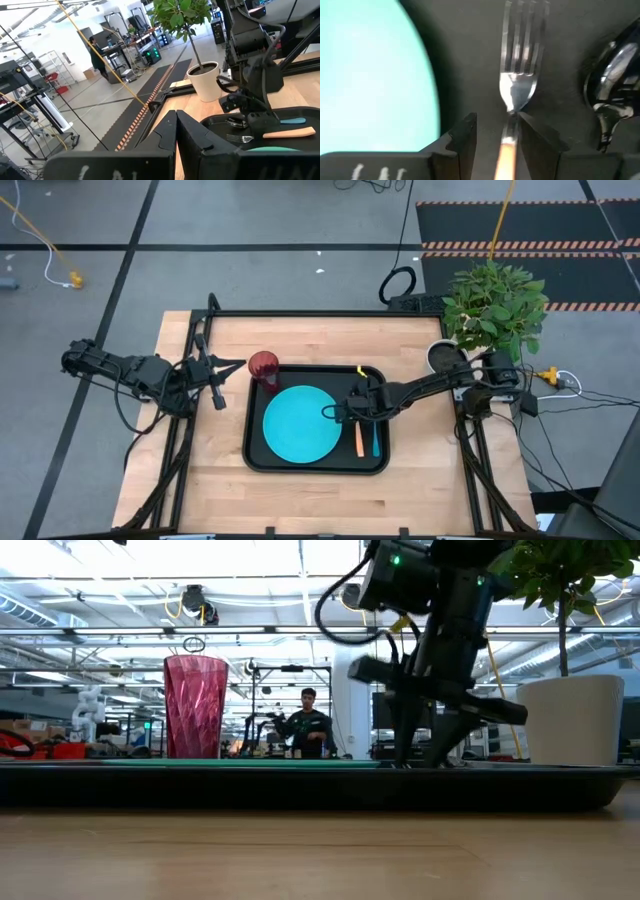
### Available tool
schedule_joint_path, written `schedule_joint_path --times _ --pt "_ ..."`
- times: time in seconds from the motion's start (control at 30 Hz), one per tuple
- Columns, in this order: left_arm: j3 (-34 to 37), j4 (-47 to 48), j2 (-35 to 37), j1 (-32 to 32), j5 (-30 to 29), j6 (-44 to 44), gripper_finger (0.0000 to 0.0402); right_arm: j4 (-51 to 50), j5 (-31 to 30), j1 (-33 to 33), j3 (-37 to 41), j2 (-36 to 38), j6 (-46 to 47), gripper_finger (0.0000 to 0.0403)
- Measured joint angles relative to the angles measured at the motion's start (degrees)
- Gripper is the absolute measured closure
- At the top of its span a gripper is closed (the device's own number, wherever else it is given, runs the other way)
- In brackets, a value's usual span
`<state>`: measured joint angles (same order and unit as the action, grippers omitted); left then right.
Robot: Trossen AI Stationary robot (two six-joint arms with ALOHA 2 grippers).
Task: Pick and place plate/cup/fork/spoon on tray
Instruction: Return to Home Position
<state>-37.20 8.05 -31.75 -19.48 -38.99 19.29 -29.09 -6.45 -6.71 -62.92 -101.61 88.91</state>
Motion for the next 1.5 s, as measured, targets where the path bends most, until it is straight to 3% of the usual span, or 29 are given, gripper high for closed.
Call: schedule_joint_path --times 0.37,0.53,0.6,0.77,0.97,1.13,1.37,1.5 --pt "-0.01 -0.13 0.00 0.02 -0.04 0.31 0.0392 -2.56 -4.57 -3.40 -0.04 8.32 -7.15 0.0268" --pt "0.02 -1.34 0.01 0.02 -0.01 -0.43 0.0392 -2.83 -8.87 -6.16 -0.09 12.52 -23.18 0.0268" --pt "0.01 -1.33 0.00 0.01 0.03 -2.03 0.0392 -3.01 -8.44 -7.04 -0.09 13.83 -32.13 0.0268" --pt "0.01 -0.66 0.00 0.00 0.07 -8.18 0.0392 -3.37 -7.01 -8.97 -0.09 14.58 -43.63 0.0271" --pt "0.02 10.71 0.35 -1.26 0.10 -19.88 0.0392 -8.68 -9.88 -8.81 -0.11 14.92 -54.80 0.0281" --pt "0.04 15.47 2.40 -4.32 0.40 -28.79 0.0392 -9.89 -17.61 -12.01 2.23 17.06 -58.25 0.0281" --pt "0.11 17.82 3.31 -11.09 -0.93 -31.83 0.0392 2.74 -17.63 -16.94 16.80 28.30 -55.11 0.0282" --pt "2.70 14.92 3.36 -14.86 -7.10 -31.94 0.0392 9.91 -17.73 -19.26 24.02 37.35 -52.45 0.0282"
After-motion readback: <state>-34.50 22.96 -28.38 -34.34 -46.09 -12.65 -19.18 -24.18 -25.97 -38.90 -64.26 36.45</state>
